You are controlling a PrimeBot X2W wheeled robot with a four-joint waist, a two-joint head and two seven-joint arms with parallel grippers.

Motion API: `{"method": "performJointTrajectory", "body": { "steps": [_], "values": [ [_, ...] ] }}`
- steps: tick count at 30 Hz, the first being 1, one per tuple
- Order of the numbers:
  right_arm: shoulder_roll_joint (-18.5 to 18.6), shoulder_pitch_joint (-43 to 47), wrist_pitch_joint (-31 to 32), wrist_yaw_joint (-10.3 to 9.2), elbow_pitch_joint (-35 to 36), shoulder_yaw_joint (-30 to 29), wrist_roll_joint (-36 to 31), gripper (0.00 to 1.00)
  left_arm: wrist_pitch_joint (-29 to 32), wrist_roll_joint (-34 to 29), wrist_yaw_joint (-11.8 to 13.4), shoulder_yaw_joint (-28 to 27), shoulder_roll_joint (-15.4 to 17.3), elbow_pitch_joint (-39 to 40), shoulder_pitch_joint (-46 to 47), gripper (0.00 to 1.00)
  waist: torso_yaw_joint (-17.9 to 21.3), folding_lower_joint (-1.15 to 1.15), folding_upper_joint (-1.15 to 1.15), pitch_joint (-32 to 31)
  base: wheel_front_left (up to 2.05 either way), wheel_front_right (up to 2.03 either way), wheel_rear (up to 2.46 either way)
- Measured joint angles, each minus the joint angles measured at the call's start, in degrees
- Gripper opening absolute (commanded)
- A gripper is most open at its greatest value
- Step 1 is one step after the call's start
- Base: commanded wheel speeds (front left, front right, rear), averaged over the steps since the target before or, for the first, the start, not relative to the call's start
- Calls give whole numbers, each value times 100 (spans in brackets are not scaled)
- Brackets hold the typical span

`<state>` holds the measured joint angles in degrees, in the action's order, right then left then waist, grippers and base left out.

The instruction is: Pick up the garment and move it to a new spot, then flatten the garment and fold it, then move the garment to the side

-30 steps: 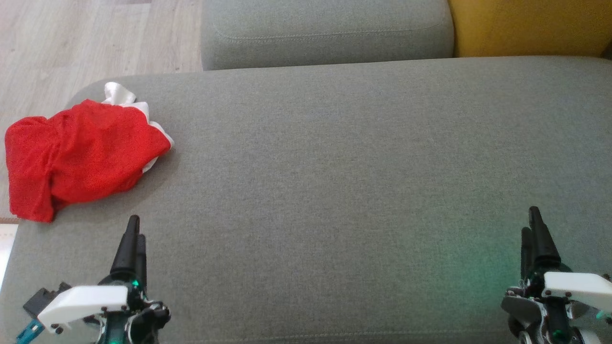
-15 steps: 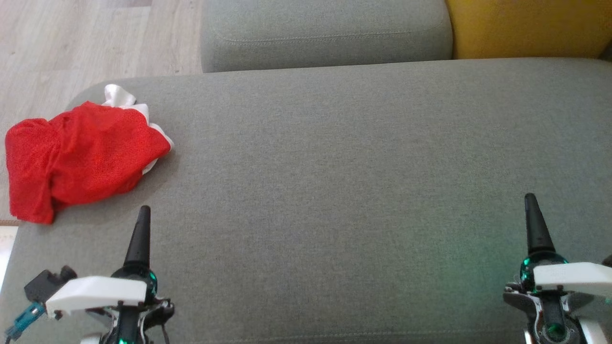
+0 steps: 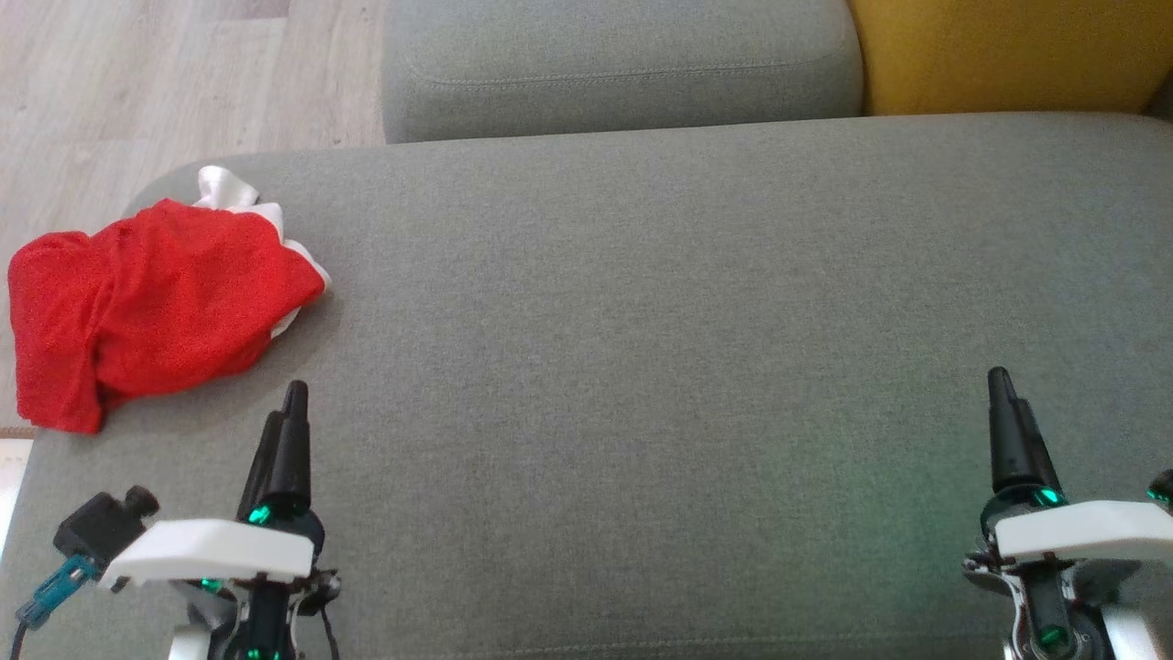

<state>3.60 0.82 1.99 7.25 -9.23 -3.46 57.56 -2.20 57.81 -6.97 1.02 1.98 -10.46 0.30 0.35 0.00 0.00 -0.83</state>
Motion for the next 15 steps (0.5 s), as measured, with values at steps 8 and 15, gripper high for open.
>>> {"method": "performJointTrajectory", "body": {
  "steps": [8,15],
  "values": [
    [8,0,-51,0,122,53,-697,100,-142,-694,42,80,55,56,0,100,-8,0,0,-27,0,0,0],
    [7,21,-103,0,193,59,-1179,100,-205,-1202,49,207,90,108,0,100,-21,0,0,-43,0,0,0]
  ]
}}
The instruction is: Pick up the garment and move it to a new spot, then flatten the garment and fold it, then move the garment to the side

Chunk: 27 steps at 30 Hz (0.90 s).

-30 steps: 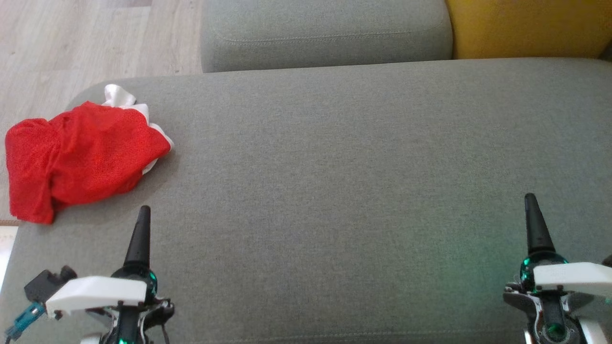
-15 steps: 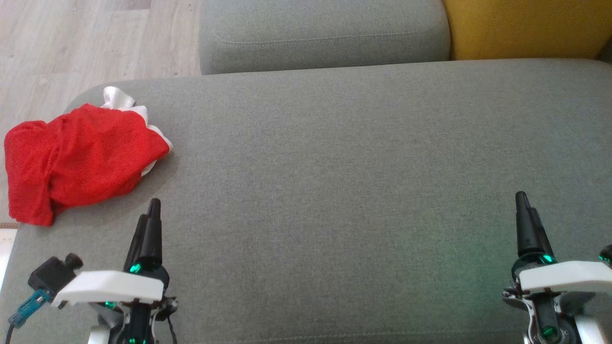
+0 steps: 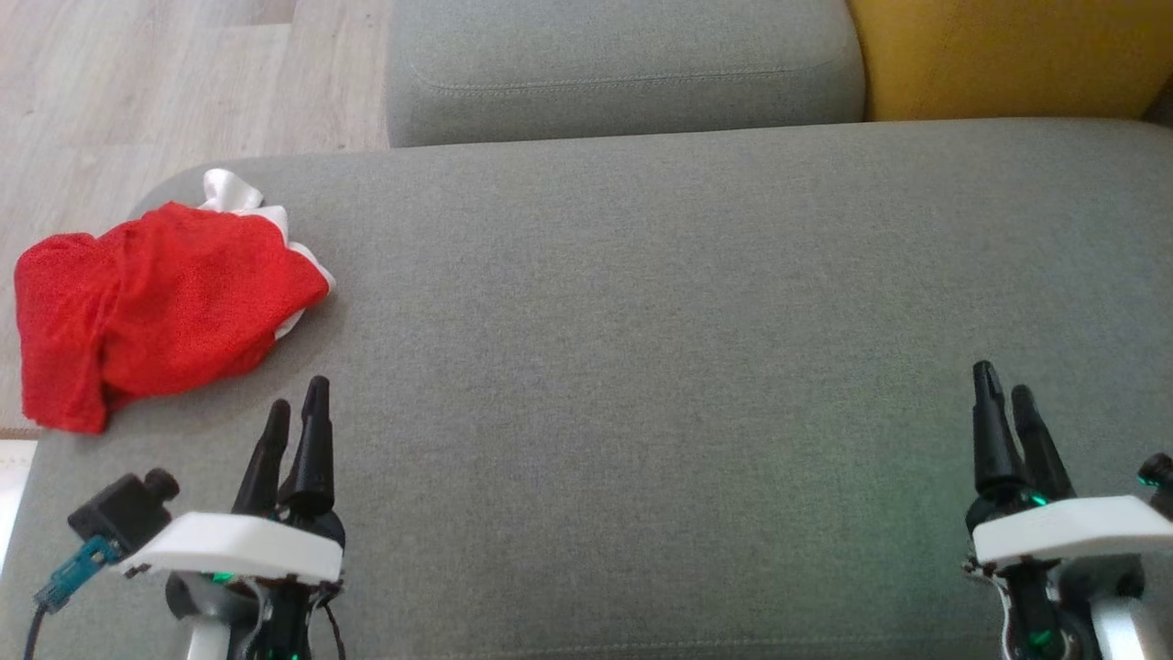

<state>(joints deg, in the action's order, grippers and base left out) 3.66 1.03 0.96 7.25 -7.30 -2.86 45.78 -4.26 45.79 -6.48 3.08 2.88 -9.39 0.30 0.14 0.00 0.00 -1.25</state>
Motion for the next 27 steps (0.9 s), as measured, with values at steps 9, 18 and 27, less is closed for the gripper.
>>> {"method": "performJointTrajectory", "body": {
  "steps": [9,18,27],
  "values": [
    [-15,119,-55,0,81,10,-655,100,-176,-708,53,162,49,46,0,100,-1,0,0,-24,0,0,0],
    [-71,217,-122,0,141,21,-1318,100,-299,-1397,143,258,82,77,-1,100,8,0,0,-42,0,0,0],
    [-90,218,-187,0,191,52,-1967,100,-477,-2030,200,388,121,65,-1,100,11,0,0,-60,0,0,0]
  ]
}}
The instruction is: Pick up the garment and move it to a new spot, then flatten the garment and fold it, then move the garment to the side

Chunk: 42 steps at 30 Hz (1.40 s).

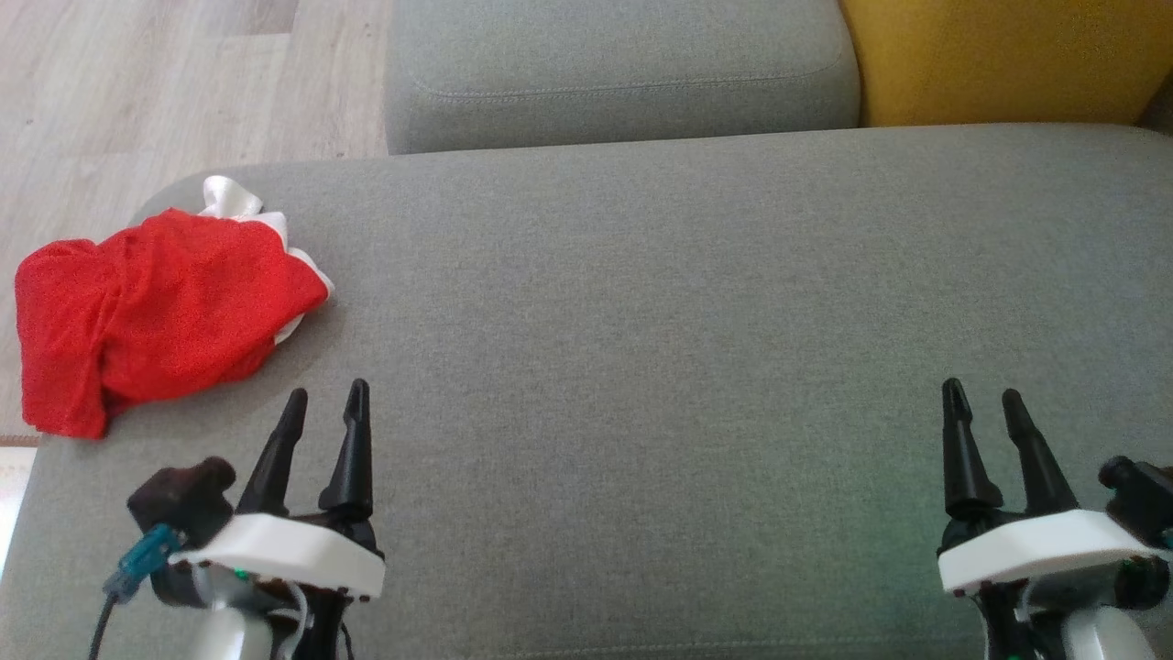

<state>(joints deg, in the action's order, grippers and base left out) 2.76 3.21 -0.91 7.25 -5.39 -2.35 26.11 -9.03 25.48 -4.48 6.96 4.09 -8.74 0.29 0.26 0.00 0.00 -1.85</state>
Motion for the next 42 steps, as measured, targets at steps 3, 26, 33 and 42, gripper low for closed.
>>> {"method": "performJointTrajectory", "body": {
  "steps": [3,26,33,42],
  "values": [
    [-3,4,-46,0,29,27,-218,100,-56,-211,49,37,12,-20,0,100,1,0,0,-3,0,0,0],
    [-18,125,-122,0,259,122,-1719,100,-409,-1659,300,211,93,-215,1,100,5,0,0,-6,0,0,0],
    [-20,260,-169,0,321,125,-2076,100,-520,-2025,353,237,100,-264,1,100,-4,0,0,-10,0,0,0],
    [-21,282,-213,0,300,120,-1944,100,-521,-1986,399,201,100,-400,1,100,-4,0,0,7,0,0,0]
  ]
}}
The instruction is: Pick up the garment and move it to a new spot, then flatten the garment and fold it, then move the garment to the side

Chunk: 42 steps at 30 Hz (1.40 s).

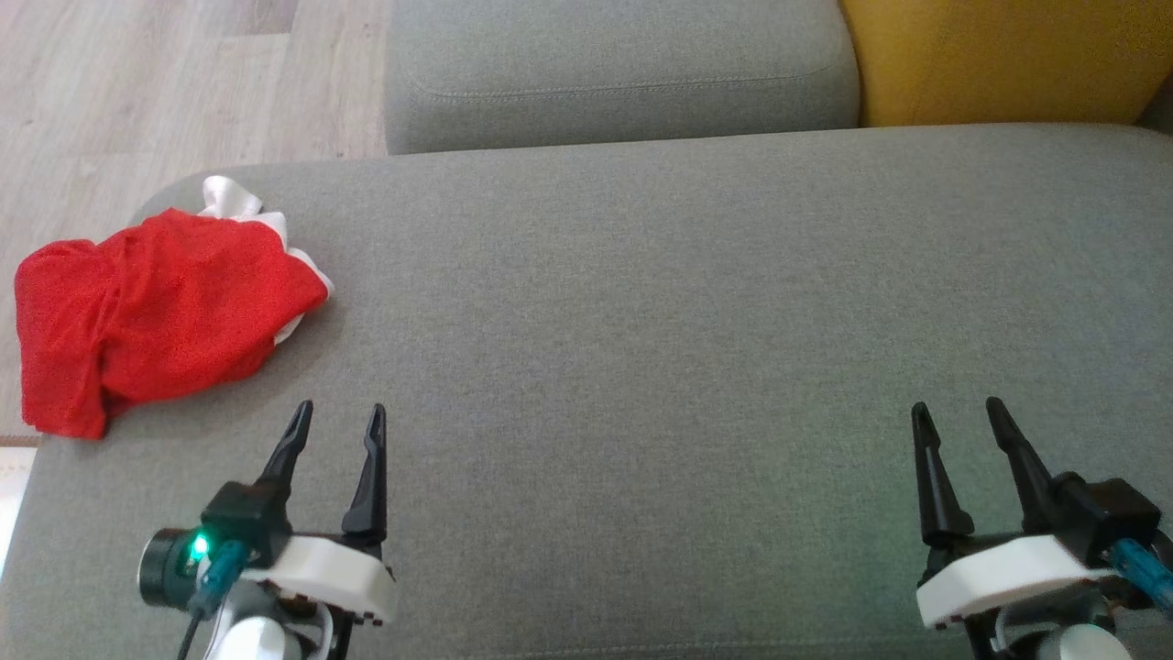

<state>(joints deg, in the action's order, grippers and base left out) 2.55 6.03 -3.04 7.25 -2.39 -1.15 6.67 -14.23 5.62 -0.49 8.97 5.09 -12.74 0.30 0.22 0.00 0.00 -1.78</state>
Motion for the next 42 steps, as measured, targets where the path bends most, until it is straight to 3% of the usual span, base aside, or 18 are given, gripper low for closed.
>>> {"method": "performJointTrajectory", "body": {
  "steps": [18,36,42],
  "values": [
    [-1,15,-16,0,1,-77,-21,100,0,27,52,1,30,-78,88,100,-185,0,0,29,0,0,0],
    [-5,-4,-15,0,196,156,-5,100,-5,113,153,-43,190,-82,213,100,-1545,0,0,79,0,0,0],
    [-5,-83,-15,0,199,198,-4,100,-5,119,200,-43,202,-48,212,100,-1790,0,0,112,0,0,0]
  ]
}}
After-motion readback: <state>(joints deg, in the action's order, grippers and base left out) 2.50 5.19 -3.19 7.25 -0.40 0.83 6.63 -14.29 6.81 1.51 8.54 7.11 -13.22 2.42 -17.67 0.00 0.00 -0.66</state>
